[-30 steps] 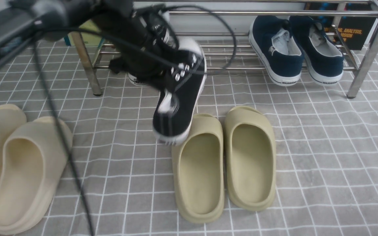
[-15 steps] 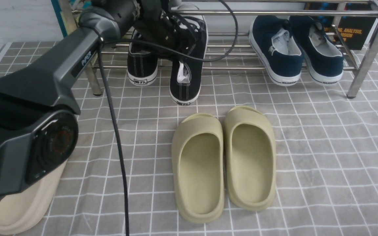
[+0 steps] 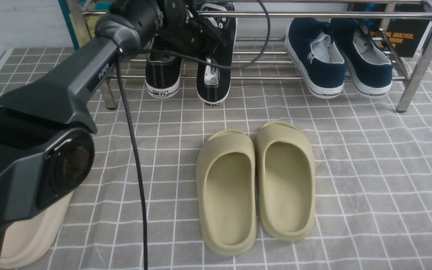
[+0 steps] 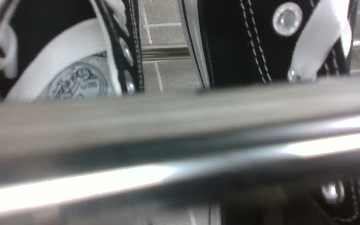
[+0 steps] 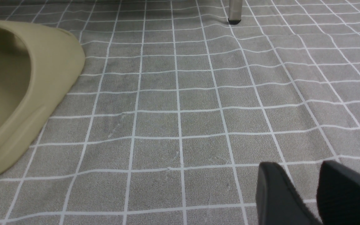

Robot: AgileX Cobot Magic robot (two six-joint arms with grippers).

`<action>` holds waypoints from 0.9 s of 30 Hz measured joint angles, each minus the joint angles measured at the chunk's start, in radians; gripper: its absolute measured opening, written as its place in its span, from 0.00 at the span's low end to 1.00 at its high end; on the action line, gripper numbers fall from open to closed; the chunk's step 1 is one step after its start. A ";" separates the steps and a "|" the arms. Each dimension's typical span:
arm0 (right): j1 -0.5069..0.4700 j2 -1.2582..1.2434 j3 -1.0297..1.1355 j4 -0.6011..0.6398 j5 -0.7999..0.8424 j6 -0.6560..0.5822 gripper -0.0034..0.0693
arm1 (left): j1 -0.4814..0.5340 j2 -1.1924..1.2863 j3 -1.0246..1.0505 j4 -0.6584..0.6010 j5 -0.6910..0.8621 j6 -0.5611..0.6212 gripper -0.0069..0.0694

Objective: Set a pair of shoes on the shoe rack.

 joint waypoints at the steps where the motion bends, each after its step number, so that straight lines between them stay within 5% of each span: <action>1: 0.000 0.000 0.000 0.000 0.000 0.000 0.38 | 0.000 0.005 0.000 0.000 -0.009 0.009 0.18; 9: 0.000 0.000 0.000 0.000 0.000 0.000 0.38 | 0.000 -0.019 -0.011 -0.025 -0.047 0.022 0.48; 15: 0.000 0.000 0.000 0.000 0.000 0.000 0.38 | 0.000 -0.080 -0.011 -0.043 0.019 0.026 0.55; 19: 0.000 0.000 0.000 0.000 0.000 0.000 0.38 | 0.000 -0.136 -0.011 -0.037 0.092 0.043 0.50; 27: 0.000 0.000 0.000 0.000 0.000 0.000 0.38 | 0.000 -0.289 -0.014 -0.023 0.428 0.123 0.07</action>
